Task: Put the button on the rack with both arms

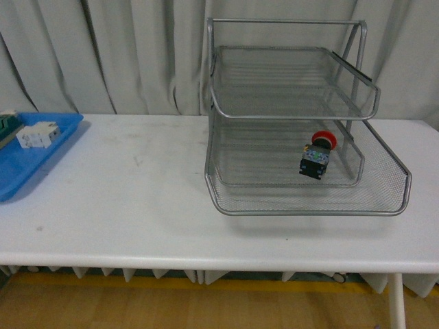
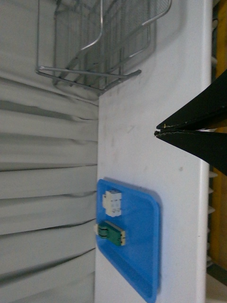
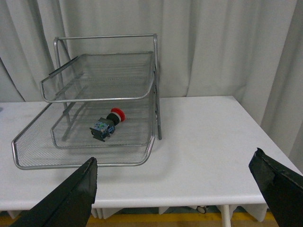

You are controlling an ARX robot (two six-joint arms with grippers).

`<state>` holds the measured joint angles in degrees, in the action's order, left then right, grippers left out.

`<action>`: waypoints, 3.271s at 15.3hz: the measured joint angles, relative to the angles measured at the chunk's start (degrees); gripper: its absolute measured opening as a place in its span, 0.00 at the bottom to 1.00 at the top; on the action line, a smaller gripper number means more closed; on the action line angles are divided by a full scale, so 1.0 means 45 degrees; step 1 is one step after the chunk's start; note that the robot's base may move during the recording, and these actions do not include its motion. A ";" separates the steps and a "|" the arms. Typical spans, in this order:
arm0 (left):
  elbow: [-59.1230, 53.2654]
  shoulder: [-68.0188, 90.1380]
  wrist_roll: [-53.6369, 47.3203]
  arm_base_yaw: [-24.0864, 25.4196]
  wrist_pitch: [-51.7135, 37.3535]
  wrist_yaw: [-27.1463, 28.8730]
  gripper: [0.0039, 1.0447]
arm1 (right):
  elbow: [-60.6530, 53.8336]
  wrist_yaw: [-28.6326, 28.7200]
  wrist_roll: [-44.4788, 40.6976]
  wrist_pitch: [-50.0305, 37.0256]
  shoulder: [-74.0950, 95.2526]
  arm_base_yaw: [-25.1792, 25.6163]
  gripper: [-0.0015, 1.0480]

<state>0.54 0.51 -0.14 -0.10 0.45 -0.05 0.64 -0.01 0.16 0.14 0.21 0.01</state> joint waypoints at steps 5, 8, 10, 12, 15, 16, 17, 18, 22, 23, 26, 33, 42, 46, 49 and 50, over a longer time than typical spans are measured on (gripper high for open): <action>0.0000 0.0000 0.0015 0.0000 -0.0063 0.0015 0.33 | 0.0000 0.0000 -0.0005 0.0010 0.0000 0.0000 0.94; 0.0000 0.0000 0.0015 0.0000 -0.0063 0.0019 0.69 | 0.0325 0.2103 0.0738 0.0335 0.1175 0.0646 0.94; 0.0000 0.0000 0.0010 0.0000 -0.0063 0.0010 0.92 | 0.1423 0.2472 0.2215 -0.3016 0.5124 -0.0180 0.94; 0.0000 0.0000 0.0010 0.0000 -0.0063 0.0015 0.94 | 0.3565 0.1588 0.3167 -0.6348 1.0258 -0.1209 0.94; 0.0000 0.0000 0.0010 0.0000 -0.0063 0.0019 0.94 | 0.7606 0.0520 0.3356 -0.4541 1.6966 -0.2098 0.94; 0.0000 0.0000 0.0010 0.0000 -0.0063 0.0015 0.94 | 0.8665 0.0189 0.3152 -0.3774 1.8340 -0.2399 0.94; 0.0000 0.0000 0.0010 0.0000 -0.0063 0.0015 0.94 | 0.9777 -0.0112 0.2919 -0.2856 1.9453 -0.2701 0.85; 0.0000 0.0000 0.0010 0.0000 -0.0063 0.0015 0.94 | 1.0409 -0.0393 0.2735 -0.2215 2.0002 -0.2958 0.74; 0.0000 0.0000 0.0010 0.0000 -0.0063 0.0015 0.94 | 1.0705 -0.0748 0.2574 -0.0525 2.0988 -0.4090 0.29; 0.0000 0.0000 0.0010 0.0000 -0.0063 0.0015 0.94 | 1.0705 -0.0753 0.2623 -0.0379 2.1303 -0.4367 0.15; 0.0000 0.0000 0.0010 0.0000 -0.0063 0.0015 0.94 | 1.0705 -0.0665 0.2773 -0.0248 2.2212 -0.4779 0.02; 0.0000 0.0000 0.0010 0.0000 -0.0063 0.0015 0.94 | 1.2322 -0.1064 0.2973 0.0248 2.4242 -0.4138 0.02; 0.0000 0.0000 0.0010 0.0000 -0.0058 0.0015 0.94 | 1.5407 -0.0651 0.2501 0.0379 2.6170 -0.2730 0.02; 0.0000 0.0000 0.0010 0.0000 -0.0063 0.0015 0.94 | 1.6271 -0.0612 0.2263 0.0447 2.6719 -0.2487 0.02; 0.0000 0.0000 0.0010 0.0000 -0.0063 0.0019 0.94 | 1.6436 -0.0607 0.2166 0.0413 2.6801 -0.2438 0.02; 0.0000 0.0000 0.0010 0.0000 -0.0063 0.0015 0.94 | 1.6665 -0.0563 0.2040 0.0369 2.6879 -0.2331 0.02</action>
<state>0.54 0.51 -0.10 -0.10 0.16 0.01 75.64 -2.55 9.34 1.80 121.16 -10.48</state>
